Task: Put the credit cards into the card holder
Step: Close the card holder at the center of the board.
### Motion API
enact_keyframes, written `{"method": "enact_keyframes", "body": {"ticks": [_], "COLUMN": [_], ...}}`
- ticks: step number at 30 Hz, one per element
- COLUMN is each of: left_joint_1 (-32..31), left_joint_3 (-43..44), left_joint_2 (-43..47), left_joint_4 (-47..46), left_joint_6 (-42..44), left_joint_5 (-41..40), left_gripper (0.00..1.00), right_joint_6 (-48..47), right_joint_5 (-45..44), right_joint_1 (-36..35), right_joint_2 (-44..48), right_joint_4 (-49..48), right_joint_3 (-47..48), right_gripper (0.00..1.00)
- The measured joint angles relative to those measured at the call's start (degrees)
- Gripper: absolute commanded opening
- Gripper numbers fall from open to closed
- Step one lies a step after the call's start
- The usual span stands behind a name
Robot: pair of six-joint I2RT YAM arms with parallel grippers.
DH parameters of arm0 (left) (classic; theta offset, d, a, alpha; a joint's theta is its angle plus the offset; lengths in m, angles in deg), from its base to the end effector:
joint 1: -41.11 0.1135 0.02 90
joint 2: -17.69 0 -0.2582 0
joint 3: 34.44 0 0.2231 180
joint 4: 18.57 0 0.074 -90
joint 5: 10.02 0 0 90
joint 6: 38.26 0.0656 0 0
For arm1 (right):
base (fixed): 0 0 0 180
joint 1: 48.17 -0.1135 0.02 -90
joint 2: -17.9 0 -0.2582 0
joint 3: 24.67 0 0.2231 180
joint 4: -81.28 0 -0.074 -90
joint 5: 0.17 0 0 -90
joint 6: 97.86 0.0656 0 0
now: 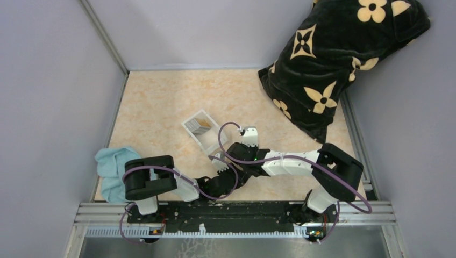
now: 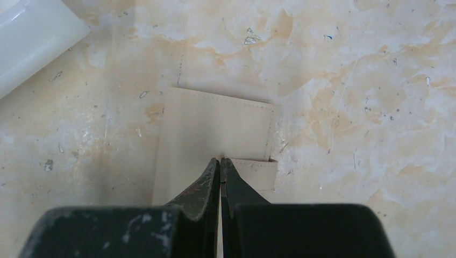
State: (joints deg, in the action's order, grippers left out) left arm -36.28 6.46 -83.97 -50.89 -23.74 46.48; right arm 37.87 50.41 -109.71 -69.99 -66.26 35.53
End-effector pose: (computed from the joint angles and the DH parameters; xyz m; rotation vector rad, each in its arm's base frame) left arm 0.0996 -0.2793 0.1104 -0.3455 2.1313 -1.0806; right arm 0.1653 0.2176 0.1597 -0.0985 2.3029 0.0051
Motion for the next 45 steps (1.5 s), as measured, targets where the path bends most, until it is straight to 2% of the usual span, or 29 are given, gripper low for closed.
{"method": "enact_keyframes", "body": {"ticks": [8,16,24,34,45], "left_joint_1": [0.0,0.0,0.0,-0.6,-1.4], "left_joint_3": [0.0,0.1,0.4,-0.2,-0.3], "left_joint_2": [0.0,0.0,0.1,0.1,0.1], "left_joint_4": [0.0,0.2,1.3,1.6,1.9], "left_joint_6": [0.0,0.0,-0.8,-4.0,-4.8], "left_joint_5": [0.0,-0.2,-0.1,-1.2,-2.4], "left_gripper": [0.36,0.36,0.35,0.34,0.35], "right_joint_6": [2.7,9.2,17.6,25.1,34.4], "right_joint_5": [-2.9,-7.4,-13.0,-19.3,-22.7], "right_joint_1": [-2.1,-5.0,-6.7,-7.6,-8.3], "right_joint_2": [0.2,1.4,1.3,-4.2,-5.3], "right_joint_4": [-1.0,-2.3,-8.6,-16.4,-22.9], "right_joint_3": [-1.4,-4.7,-9.0,-10.6,-14.2], "right_gripper": [0.0,0.0,0.0,0.0,0.0]}}
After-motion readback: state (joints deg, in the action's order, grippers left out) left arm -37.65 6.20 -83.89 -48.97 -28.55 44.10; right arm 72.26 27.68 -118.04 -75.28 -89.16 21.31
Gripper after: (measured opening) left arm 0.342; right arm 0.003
